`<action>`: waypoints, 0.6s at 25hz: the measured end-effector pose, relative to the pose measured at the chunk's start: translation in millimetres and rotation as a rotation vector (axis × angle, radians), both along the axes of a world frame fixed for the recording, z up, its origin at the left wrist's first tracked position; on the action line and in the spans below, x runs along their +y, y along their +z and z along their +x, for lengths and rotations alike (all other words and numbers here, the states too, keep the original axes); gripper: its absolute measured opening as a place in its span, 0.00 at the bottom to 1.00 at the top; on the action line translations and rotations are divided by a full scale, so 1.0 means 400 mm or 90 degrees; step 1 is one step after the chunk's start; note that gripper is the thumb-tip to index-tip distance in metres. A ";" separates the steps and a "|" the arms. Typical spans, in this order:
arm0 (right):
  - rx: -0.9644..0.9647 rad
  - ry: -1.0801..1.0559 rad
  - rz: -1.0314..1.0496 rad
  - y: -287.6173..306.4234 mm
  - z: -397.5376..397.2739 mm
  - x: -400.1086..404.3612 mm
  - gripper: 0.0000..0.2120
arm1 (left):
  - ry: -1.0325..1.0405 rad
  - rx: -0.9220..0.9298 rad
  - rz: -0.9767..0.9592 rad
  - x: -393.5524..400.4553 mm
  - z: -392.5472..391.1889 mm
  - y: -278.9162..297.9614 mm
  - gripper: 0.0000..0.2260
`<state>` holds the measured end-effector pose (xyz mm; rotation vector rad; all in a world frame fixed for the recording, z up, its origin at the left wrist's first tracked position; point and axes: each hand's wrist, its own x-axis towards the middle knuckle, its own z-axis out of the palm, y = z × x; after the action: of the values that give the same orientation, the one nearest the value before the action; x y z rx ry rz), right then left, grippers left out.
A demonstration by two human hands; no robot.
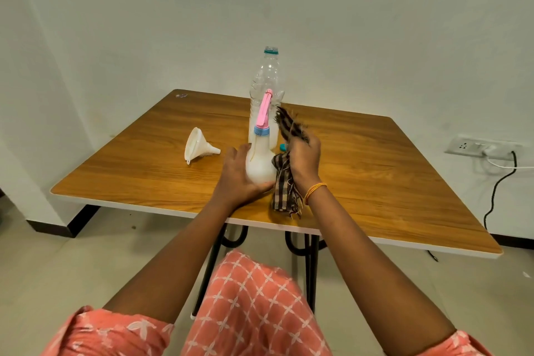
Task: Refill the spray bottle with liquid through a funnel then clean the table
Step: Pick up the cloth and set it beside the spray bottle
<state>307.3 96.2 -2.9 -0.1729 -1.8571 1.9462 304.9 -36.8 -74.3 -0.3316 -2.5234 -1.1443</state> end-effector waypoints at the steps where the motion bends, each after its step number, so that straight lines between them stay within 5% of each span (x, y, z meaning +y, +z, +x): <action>1: -0.008 0.050 0.058 0.009 0.008 -0.016 0.09 | 0.001 -0.001 0.004 0.000 -0.001 -0.001 0.44; 4: -0.004 0.025 0.155 0.002 0.028 -0.040 0.10 | 0.006 -0.005 0.013 0.002 -0.004 -0.004 0.44; 10: -0.153 -0.029 -0.112 0.013 -0.003 0.041 0.15 | -0.003 0.005 0.007 0.003 0.007 0.001 0.44; 13: -0.283 -0.065 -0.137 -0.008 -0.071 0.133 0.21 | -0.002 -0.015 0.029 0.004 0.011 0.001 0.45; 15: -0.309 -0.062 -0.173 -0.032 -0.115 0.186 0.16 | -0.004 -0.040 0.041 0.003 0.009 0.003 0.44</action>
<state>261.5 170.4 -15.7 -0.8701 -1.7997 2.2205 308.6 -35.7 -73.1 -0.2908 -2.5340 -1.2541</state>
